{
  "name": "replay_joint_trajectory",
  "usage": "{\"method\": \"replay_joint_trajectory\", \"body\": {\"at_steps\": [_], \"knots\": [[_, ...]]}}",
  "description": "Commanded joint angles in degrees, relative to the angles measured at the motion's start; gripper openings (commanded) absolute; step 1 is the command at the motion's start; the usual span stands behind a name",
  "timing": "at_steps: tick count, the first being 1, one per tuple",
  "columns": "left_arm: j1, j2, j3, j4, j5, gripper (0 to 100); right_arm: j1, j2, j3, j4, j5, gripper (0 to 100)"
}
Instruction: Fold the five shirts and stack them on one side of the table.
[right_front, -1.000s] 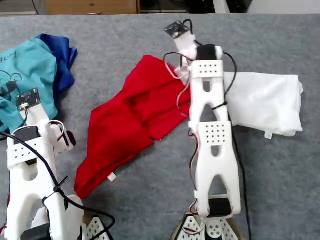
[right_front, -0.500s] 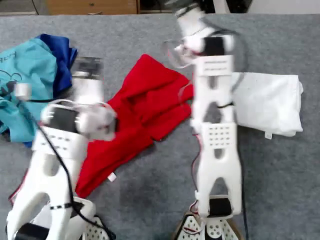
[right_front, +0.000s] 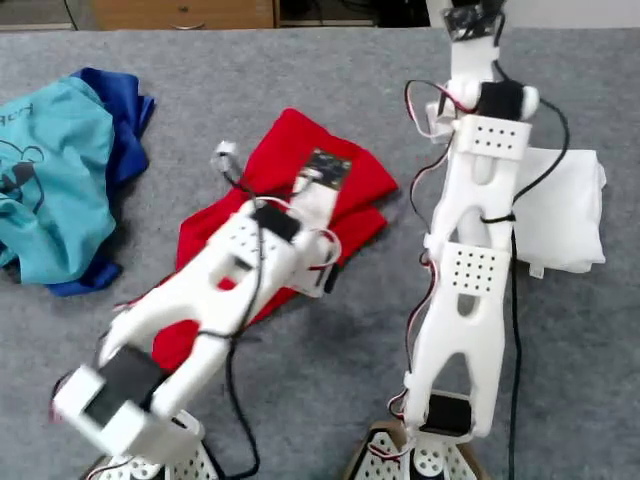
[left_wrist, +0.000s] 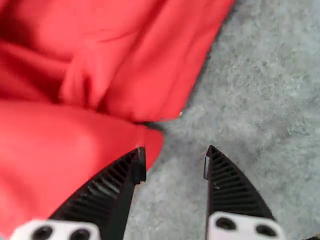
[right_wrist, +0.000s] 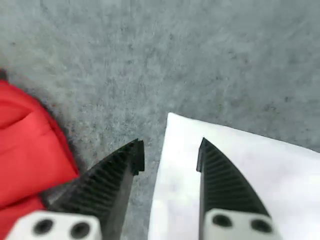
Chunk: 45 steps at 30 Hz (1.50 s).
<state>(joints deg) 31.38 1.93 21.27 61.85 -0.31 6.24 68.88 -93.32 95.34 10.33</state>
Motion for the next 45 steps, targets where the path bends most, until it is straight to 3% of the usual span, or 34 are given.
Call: {"method": "replay_joint_trajectory", "body": {"at_steps": [1,7,13,20,29,36,41,45], "knots": [[-2.0,4.7,-4.7,-0.1,0.4,19,1.2,1.0,-2.2,-2.7,-1.8,18.7],[-12.4,5.0,-4.4,0.0,-2.3,13,1.2,0.7,-2.2,-4.3,-1.9,18.7],[-16.2,5.0,-4.4,-0.1,-7.7,1,1.2,0.7,-2.1,-4.7,-2.0,18.7],[-21.4,5.0,-4.6,3.1,-9.8,2,1.1,0.8,-2.1,-4.6,-2.0,18.7],[-44.3,-6.2,-7.2,11.5,-17.7,2,0.7,0.8,-1.9,-4.4,-2.0,18.7],[-56.2,-18.0,6.9,12.0,-24.7,2,-1.0,0.9,-1.8,-4.1,-1.7,18.7],[-63.2,-24.4,16.8,11.9,-25.8,2,-4.1,1.4,-1.8,-2.2,1.2,18.7],[-70.2,-28.4,22.3,6.5,-25.9,2,-6.7,3.6,-2.2,-1.0,2.0,18.7]]}}
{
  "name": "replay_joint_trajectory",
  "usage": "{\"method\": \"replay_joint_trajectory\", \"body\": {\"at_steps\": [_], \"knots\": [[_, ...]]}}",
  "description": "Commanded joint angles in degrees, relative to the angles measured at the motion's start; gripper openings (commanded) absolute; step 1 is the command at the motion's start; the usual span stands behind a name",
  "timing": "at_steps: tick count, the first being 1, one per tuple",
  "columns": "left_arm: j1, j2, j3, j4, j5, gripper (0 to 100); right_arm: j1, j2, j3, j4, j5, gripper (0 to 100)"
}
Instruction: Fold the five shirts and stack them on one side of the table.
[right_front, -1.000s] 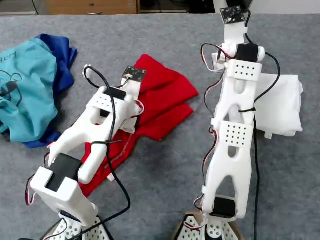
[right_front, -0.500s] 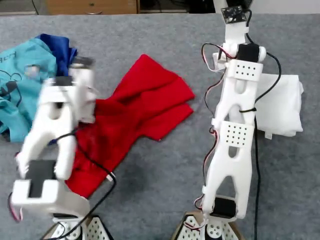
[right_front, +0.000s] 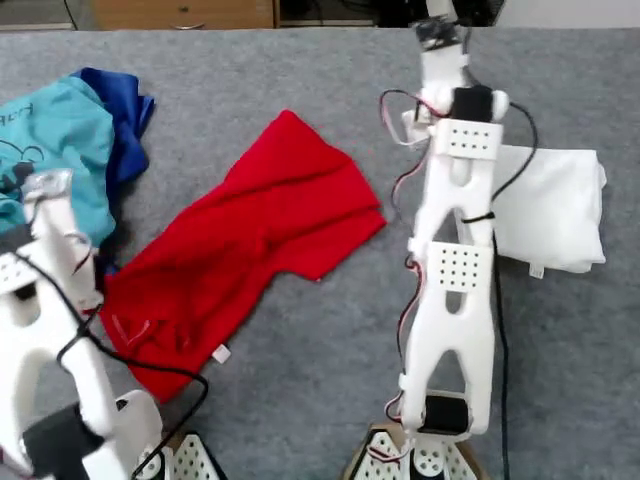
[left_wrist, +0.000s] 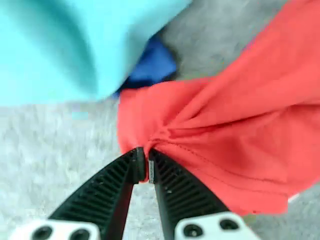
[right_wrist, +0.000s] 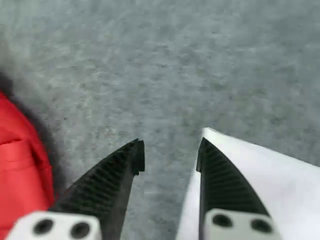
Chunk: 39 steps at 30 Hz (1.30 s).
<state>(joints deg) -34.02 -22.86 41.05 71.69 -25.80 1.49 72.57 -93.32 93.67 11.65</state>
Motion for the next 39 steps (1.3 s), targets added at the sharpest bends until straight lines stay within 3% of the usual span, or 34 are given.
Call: {"method": "replay_joint_trajectory", "body": {"at_steps": [1,6,14,20,25,30,35,39], "knots": [[-6.6,-4.0,3.3,-4.6,-1.1,2,-2.4,0.0,-2.2,0.7,0.7,18.7],[-10.5,-5.1,3.0,-5.7,-2.5,2,-4.7,0.0,-2.2,0.7,0.8,18.7],[-10.6,-5.1,2.0,-3.4,-2.5,3,-11.0,-2.3,-1.8,2.1,9.7,19.7],[-11.8,-5.1,2.2,0.5,-2.4,11,-17.6,-2.4,3.3,1.3,9.5,26.3],[-14.7,-5.1,-0.9,1.7,-2.5,14,-19.1,-2.7,0.7,7.0,9.4,20.6],[-14.3,-5.2,-9.9,10.0,-2.5,14,-16.0,-7.1,-0.4,8.7,14.4,15.7],[-15.6,-5.7,-11.0,14.0,-2.6,14,-15.1,-17.2,13.9,8.8,20.5,18.0],[-20.3,-10.5,-0.5,5.3,-4.5,14,-14.5,-26.0,27.4,8.4,26.0,17.8]]}}
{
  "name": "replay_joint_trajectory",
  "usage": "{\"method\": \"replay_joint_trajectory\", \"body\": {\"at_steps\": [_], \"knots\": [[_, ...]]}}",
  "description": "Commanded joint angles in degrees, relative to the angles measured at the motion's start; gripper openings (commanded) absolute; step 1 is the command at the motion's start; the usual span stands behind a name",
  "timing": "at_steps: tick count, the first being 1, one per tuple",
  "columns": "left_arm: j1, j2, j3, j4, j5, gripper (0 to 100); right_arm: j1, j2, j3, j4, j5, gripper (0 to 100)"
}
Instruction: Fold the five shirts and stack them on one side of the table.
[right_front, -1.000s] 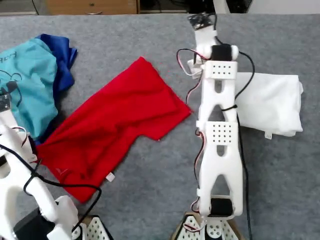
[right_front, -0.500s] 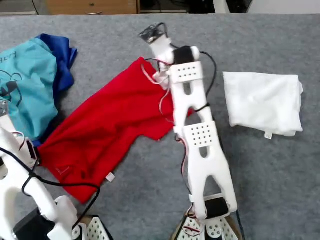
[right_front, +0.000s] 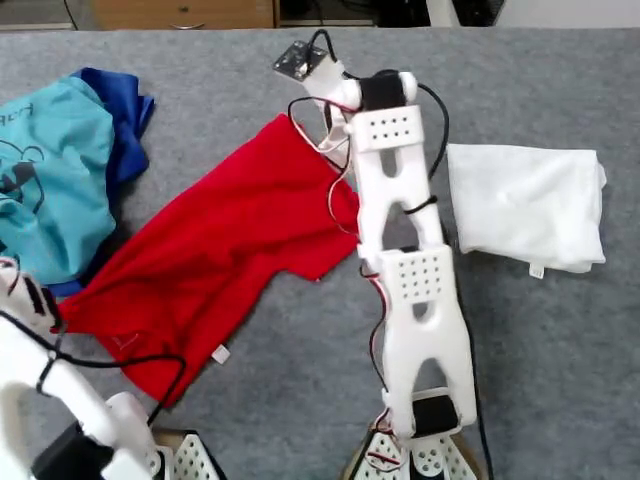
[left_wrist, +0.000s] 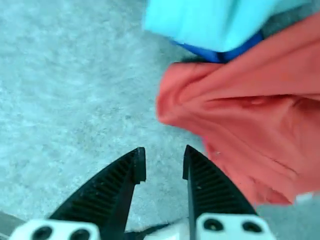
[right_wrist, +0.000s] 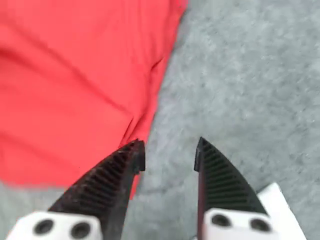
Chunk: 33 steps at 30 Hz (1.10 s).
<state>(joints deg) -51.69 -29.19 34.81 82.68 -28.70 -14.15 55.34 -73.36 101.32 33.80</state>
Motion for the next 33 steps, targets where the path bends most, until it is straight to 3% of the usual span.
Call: {"method": "replay_joint_trajectory", "body": {"at_steps": [1,5,10,22,33], "knots": [[-3.3,-5.9,10.2,-9.1,-2.1,14,1.2,-10.1,9.7,0.7,5.3,16.6],[-3.6,-13.7,28.2,-24.5,-2.4,14,1.3,-10.6,13.3,-4.0,6.4,9.5],[-1.3,-15.8,38.0,-39.2,3.3,14,-0.2,-5.5,14.2,-9.9,6.0,16.4],[-0.1,-2.2,30.7,-39.3,5.5,14,-2.9,6.4,2.2,-7.8,-4.8,14.5],[-0.1,-2.2,30.7,-39.3,5.5,14,-5.4,8.0,0.4,-6.0,-13.0,14.5]]}}
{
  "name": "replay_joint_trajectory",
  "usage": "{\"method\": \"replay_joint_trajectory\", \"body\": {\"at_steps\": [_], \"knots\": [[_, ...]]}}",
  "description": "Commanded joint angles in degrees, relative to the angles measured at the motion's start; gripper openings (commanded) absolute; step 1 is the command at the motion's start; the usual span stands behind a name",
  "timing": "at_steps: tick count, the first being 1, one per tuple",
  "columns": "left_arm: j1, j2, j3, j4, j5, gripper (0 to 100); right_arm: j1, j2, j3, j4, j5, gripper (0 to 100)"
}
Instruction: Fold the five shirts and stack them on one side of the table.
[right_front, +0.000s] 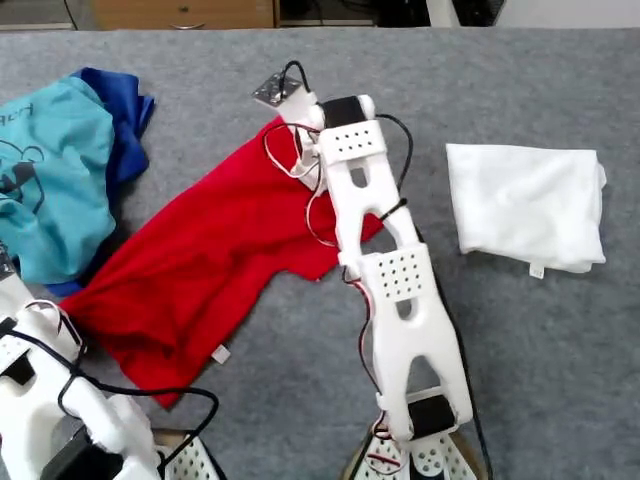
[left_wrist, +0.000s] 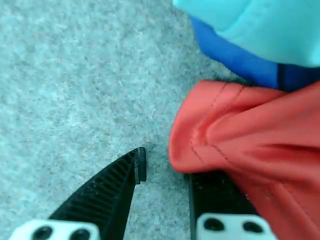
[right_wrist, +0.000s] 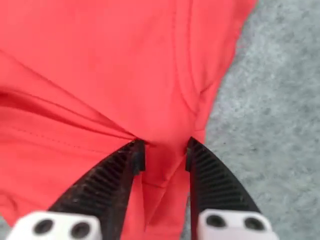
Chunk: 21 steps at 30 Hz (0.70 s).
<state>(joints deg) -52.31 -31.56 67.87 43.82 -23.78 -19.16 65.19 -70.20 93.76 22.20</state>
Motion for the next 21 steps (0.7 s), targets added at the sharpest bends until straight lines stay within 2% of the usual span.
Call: {"method": "replay_joint_trajectory", "body": {"at_steps": [1,7,21], "knots": [[0.5,0.2,-2.4,-0.4,0.5,14,-0.4,-2.6,-3.3,2.7,-1.4,14.5],[0.5,0.2,-2.4,-0.4,0.5,14,-0.2,-6.5,-7.3,8.5,-1.4,14.5],[0.5,0.2,-2.4,-0.4,0.5,14,-0.1,-8.7,-1.0,8.2,-1.5,14.5]]}}
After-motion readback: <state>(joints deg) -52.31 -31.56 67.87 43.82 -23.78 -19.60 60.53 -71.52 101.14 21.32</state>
